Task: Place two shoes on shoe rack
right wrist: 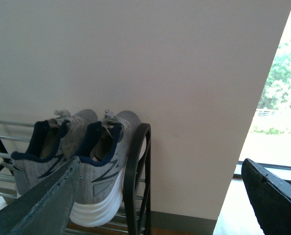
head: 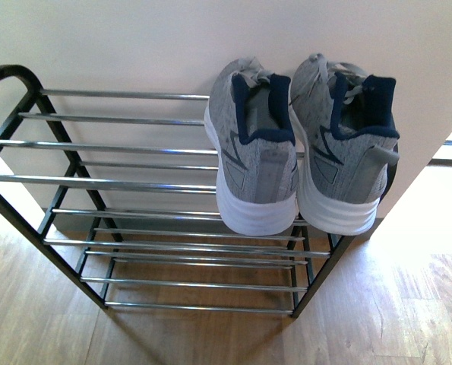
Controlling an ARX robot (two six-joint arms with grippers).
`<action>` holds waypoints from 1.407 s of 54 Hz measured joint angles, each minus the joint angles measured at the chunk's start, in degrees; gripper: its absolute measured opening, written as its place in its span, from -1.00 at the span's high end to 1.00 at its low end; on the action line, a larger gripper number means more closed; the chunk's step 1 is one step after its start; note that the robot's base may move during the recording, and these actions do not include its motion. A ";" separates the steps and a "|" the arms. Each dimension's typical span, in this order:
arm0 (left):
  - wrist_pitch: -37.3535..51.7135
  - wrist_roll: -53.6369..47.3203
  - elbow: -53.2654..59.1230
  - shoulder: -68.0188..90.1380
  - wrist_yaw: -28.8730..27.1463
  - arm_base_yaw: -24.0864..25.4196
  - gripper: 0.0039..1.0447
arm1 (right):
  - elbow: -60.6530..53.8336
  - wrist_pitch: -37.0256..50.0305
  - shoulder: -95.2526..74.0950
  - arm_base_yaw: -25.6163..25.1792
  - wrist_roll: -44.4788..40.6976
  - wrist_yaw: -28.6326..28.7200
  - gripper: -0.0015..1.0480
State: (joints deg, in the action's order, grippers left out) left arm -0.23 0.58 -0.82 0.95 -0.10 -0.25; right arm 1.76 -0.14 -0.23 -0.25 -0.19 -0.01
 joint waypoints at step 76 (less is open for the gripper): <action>0.02 -0.13 0.02 -0.02 -0.17 0.00 -0.83 | -0.02 -0.02 0.00 0.00 0.15 0.26 -0.82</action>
State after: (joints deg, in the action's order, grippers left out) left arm -0.21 0.45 -0.80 0.93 -0.27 -0.25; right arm 1.74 -0.16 -0.23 -0.25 -0.03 0.25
